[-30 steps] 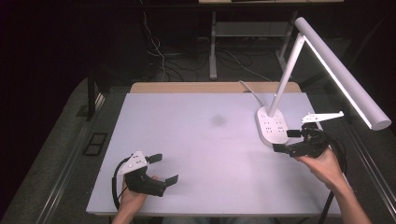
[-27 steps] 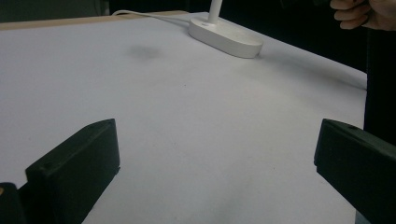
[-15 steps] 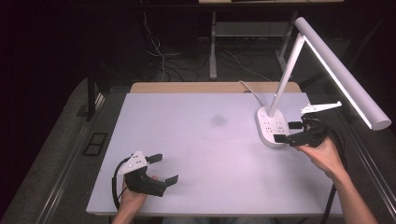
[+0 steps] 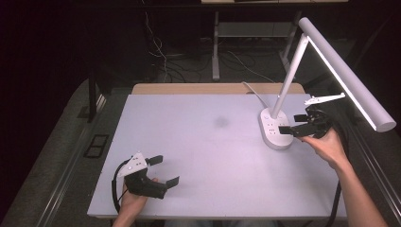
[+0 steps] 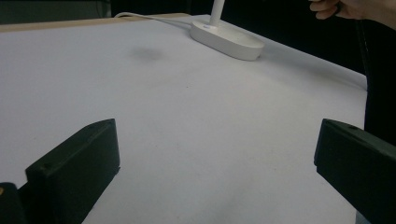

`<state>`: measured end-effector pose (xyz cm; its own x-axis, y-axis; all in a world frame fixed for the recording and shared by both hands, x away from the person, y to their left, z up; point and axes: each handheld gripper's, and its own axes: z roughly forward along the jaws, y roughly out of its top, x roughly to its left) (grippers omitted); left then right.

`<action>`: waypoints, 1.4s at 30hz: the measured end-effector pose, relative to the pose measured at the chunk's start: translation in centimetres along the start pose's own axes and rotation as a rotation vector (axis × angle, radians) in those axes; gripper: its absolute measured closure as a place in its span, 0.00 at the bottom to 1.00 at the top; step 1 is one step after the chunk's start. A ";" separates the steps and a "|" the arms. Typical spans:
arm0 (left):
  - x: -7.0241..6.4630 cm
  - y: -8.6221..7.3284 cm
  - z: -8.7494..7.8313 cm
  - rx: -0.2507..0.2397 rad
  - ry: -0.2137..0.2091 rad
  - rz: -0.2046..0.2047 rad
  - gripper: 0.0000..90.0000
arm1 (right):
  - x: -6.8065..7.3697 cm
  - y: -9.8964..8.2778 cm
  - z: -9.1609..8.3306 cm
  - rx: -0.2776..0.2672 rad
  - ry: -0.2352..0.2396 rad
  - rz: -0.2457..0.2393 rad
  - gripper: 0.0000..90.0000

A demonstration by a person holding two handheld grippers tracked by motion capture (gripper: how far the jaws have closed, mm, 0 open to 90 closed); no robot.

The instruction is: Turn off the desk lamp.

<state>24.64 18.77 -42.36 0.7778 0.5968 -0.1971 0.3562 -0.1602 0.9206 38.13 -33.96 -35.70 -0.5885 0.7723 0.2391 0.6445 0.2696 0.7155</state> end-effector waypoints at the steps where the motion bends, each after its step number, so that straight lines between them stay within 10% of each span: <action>1: 0.0 0.0 0.0 0.001 0.000 0.002 0.00 | -0.2 0.1 0.1 0.001 -0.004 0.001 0.01; 42: 0.2 0.0 -0.1 0.001 0.001 0.000 0.00 | -7.2 1.3 3.9 0.020 -0.096 0.090 0.98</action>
<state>24.77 18.97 -42.39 0.7772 0.5976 -0.1969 0.3570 -0.1611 0.9201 45.13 -36.97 -39.10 -0.4791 0.8452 0.2369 0.7029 0.2077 0.6803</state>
